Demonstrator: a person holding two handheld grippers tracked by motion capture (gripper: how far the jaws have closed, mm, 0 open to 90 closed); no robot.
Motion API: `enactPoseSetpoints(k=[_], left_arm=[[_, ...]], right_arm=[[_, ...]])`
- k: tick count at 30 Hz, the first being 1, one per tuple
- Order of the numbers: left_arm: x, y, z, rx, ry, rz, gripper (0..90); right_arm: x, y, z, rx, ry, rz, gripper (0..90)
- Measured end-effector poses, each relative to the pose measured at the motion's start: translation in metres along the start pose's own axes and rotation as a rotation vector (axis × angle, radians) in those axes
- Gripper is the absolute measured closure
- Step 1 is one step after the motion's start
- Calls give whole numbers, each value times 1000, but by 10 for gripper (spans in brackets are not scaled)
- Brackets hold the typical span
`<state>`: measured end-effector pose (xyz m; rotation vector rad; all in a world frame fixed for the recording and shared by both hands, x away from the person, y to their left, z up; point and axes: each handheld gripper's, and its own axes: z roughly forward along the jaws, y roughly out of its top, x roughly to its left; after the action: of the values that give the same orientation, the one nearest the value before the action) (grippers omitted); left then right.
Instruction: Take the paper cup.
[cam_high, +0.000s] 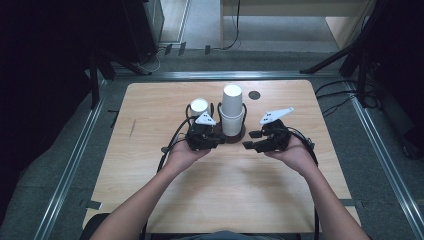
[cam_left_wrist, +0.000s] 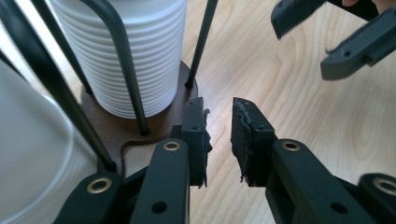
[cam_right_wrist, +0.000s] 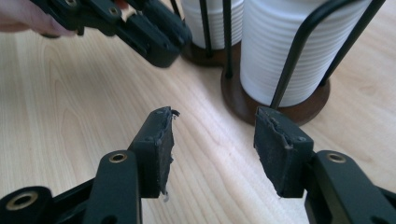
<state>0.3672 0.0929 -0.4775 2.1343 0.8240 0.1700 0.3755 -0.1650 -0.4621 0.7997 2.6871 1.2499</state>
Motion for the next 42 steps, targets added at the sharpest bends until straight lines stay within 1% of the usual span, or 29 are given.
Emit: enactPoseSetpoints(k=[1,3,5,6,7,10,11,12,13,14,15,16,19,20,22,25,27,28,29,31,34,35,36,37,38,40,41,42], left_arm=[[-2,3,2,14,7,22,755],[-2,5,2,12,5,20,755],[-2,9,3,12,-6,16,755],[-2,11,3,10,-8,14,759],[-2,11,3,10,-8,14,759],[1,15,3,25,-18,4,760],[2,16,2,28,-11,4,765],[2,16,2,28,-11,4,772],[4,19,1,15,-17,-7,777],[4,19,1,15,-17,-7,784],[5,20,0,6,-15,-12,792],[5,21,-1,-2,-21,-21,792],[7,26,-2,12,-19,-22,811],[7,27,-3,11,-12,-14,833],[8,30,-4,9,-16,-22,849],[11,38,-5,3,-22,-36,880],[11,39,-5,-1,-20,-38,890],[11,42,-5,-9,-21,-39,892],[11,42,-5,-9,-21,-39,892],[11,44,-4,-1,-20,-35,893],[12,46,-3,-12,-18,-38,894],[13,46,-2,-9,-15,-37,894],[14,46,1,6,-9,-35,893],[14,46,1,6,-9,-35,893],[15,46,1,6,-6,-36,893],[17,47,2,-5,-9,-52,893],[18,47,2,-10,-12,-53,893],[19,47,2,-5,-8,-53,892]], right_arm=[[-1,3,-1,-11,-4,15,480],[-2,4,-3,-28,-8,7,496],[-3,5,-4,-36,-13,4,496],[-5,8,-6,-3,-4,27,516],[-5,8,-7,3,-5,28,515],[-6,11,-11,9,-22,-3,496],[-7,12,-12,11,-30,-11,491],[-9,15,-15,14,-39,-9,488],[-12,18,-17,14,-35,-5,483],[-13,21,-20,12,-33,5,483],[-15,24,-22,7,-41,3,480],[-15,24,-22,7,-41,3,480],[-20,32,-27,4,-32,21,477],[-21,37,-29,7,-37,9,477],[-22,42,-32,7,-45,-2,459],[-24,52,-38,-8,-52,2,440],[-27,58,-40,-21,-56,-6,427],[-27,61,-41,-24,-57,0,417],[-27,61,-41,-24,-57,0,417],[-31,68,-42,-31,-58,-4,404],[-32,75,-40,-23,-64,-9,392],[-32,75,-40,-23,-64,-9,392],[-33,80,-37,-19,-65,-12,375],[-33,80,-37,-19,-65,-12,375],[-33,84,-34,-21,-61,-18,361],[-33,85,-33,-23,-62,-18,356],[-33,88,-31,-27,-59,-23,347],[-34,92,-28,-28,-61,-25,333]])
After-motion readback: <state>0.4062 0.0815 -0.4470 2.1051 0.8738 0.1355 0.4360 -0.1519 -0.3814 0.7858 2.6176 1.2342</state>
